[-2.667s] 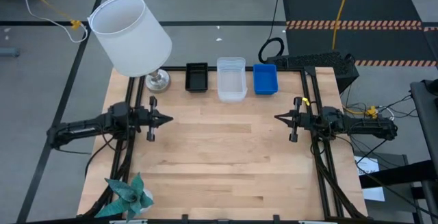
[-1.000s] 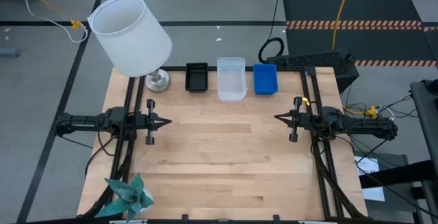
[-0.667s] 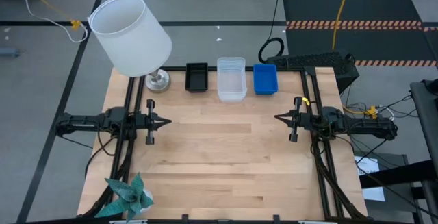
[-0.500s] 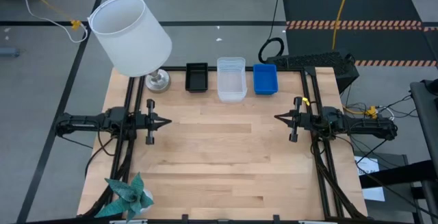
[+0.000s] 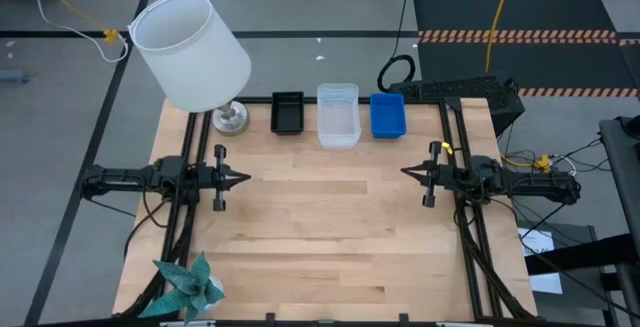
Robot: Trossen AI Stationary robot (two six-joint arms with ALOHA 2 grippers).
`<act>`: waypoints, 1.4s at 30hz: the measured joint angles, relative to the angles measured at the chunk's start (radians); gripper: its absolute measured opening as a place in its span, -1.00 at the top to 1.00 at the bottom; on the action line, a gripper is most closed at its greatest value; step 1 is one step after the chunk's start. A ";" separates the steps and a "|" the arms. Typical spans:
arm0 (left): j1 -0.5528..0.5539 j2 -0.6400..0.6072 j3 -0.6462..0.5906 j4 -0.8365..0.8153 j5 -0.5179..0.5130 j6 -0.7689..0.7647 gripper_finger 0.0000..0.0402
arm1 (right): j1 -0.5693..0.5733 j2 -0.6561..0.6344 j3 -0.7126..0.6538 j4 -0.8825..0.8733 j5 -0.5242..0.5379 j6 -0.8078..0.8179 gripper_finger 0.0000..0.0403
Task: Stack baskets by color
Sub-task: Return to Home Position
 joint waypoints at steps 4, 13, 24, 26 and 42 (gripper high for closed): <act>0.000 0.000 0.000 0.000 0.000 0.000 0.94 | 0.000 0.000 0.000 0.000 0.000 0.000 1.00; 0.000 0.000 0.000 0.000 0.000 0.000 0.87 | 0.000 0.000 0.000 0.000 0.000 0.000 1.00; 0.000 0.000 0.000 0.000 0.000 0.000 0.97 | 0.000 0.000 0.000 0.000 0.000 0.000 1.00; 0.000 0.000 0.000 0.000 0.000 0.000 0.98 | 0.000 0.000 0.000 0.000 0.000 0.000 1.00; 0.000 0.000 0.000 -0.001 0.000 0.000 0.90 | 0.000 0.000 0.000 0.000 0.000 0.000 1.00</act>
